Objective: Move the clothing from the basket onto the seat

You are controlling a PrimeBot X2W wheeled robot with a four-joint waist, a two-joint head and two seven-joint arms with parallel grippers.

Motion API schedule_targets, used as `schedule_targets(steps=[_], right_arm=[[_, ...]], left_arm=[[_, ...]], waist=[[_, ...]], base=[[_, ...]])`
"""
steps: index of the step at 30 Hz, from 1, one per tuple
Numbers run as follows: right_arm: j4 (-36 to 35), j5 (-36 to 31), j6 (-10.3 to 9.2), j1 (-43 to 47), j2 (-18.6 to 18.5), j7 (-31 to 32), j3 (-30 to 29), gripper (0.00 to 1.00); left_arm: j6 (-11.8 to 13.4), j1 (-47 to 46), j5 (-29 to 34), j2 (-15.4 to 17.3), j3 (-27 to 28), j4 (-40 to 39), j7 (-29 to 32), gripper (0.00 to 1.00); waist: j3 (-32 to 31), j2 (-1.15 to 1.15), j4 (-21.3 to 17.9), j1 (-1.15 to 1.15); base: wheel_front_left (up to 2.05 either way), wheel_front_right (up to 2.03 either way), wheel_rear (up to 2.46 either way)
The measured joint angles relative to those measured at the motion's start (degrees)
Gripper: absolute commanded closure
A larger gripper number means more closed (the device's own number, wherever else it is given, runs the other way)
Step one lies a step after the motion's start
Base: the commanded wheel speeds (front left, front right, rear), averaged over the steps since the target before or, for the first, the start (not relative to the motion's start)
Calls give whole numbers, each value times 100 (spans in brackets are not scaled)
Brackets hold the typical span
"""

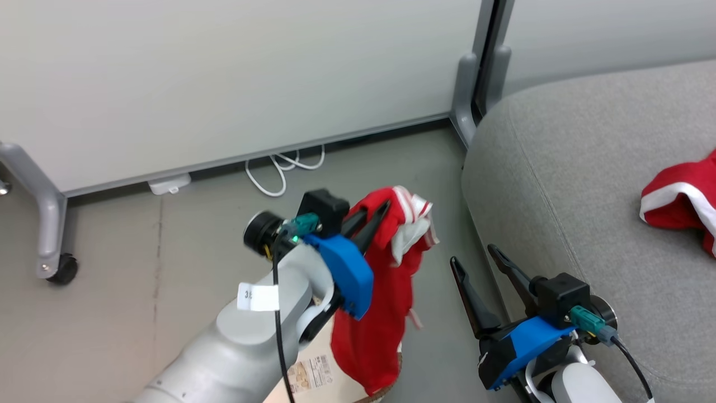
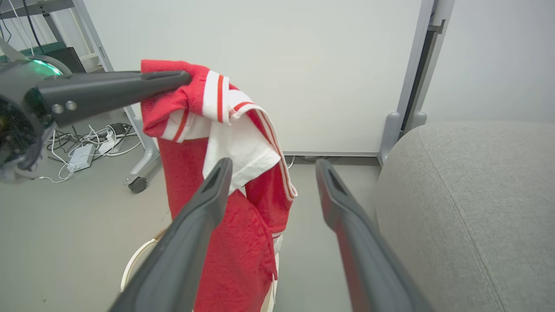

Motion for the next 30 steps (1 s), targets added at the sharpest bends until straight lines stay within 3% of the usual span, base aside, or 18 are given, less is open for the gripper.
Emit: schedule_targets(steps=[10,19,30], right_arm=[[-115,7,0,55,1,178,154,0],[-116,-12,0,8,1,256,288,0],[348,132,0,-752,1,311,740,0]], left_arm=[[-2,-797,-54,-172,-252,-258,-205,100],[-3,-871,-98,-212,-325,-292,-300,100],[-3,-915,-171,-222,-422,-310,-346,100]], waist=[[-290,0,257,0],[-265,0,312,1],[-117,0,317,2]], base=[[0,0,0],[0,0,0],[0,0,0]])
